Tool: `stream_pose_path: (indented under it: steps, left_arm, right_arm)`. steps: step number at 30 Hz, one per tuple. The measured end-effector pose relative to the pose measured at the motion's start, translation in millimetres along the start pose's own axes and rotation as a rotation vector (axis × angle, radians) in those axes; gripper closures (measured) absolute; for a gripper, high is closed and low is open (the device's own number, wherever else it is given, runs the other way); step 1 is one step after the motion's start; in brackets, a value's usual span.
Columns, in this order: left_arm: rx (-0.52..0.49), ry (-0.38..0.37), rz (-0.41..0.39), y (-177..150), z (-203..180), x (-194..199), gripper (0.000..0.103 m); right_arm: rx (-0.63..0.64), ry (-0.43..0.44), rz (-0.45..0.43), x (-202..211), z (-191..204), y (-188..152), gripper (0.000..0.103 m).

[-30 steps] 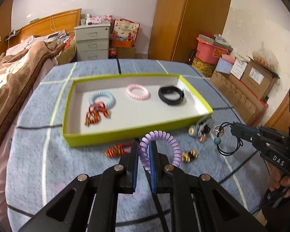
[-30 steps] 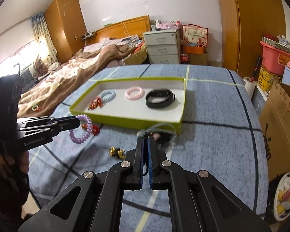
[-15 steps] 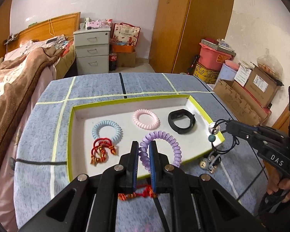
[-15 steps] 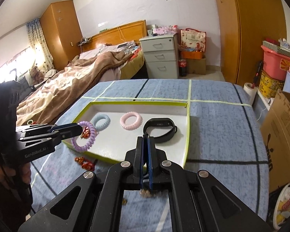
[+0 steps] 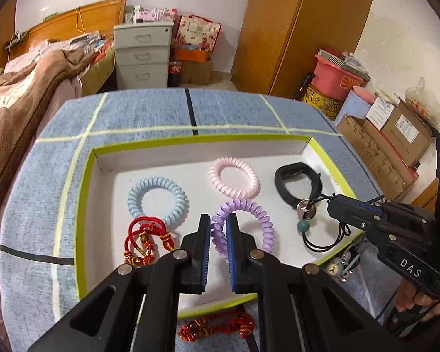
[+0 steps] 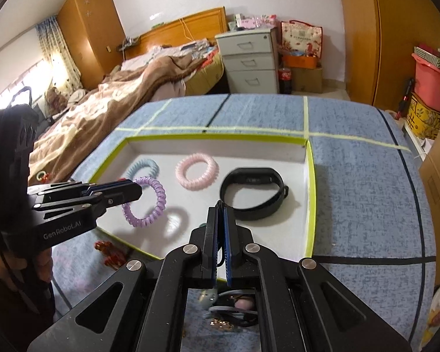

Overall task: Organize jewelry
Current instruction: 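Lower purple coil into green box with left while right releases black cord there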

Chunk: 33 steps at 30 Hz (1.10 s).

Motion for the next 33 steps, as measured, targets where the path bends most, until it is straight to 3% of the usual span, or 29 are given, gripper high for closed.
stream_pose_path:
  steps: [23,27,33]
  left_arm:
    - [0.020,0.008,0.046,-11.3,4.3,-10.5,0.091]
    - [0.024,-0.002,0.039,-10.9,3.4,-8.2,0.080]
    - [0.026,0.002,0.027,-11.6,4.3,-2.9,0.070]
  right_arm:
    - [0.001,-0.058,0.070,-11.6,-19.9,-12.9,0.099]
    - [0.014,-0.066,0.061,-10.7,-18.8,-12.1,0.097]
    - [0.026,-0.083,0.048,-6.7,-17.8,-11.9,0.082]
Point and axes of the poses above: each gripper's, at about its wrist camera, not at the fingertips, and x roughly against the way its jaws point, z to its left, y to its top, the point moved 10 cm from there along -x, roughly the way its jaws point, and after that the axes turned 6 degrees about -y, right-handed, at the moved point
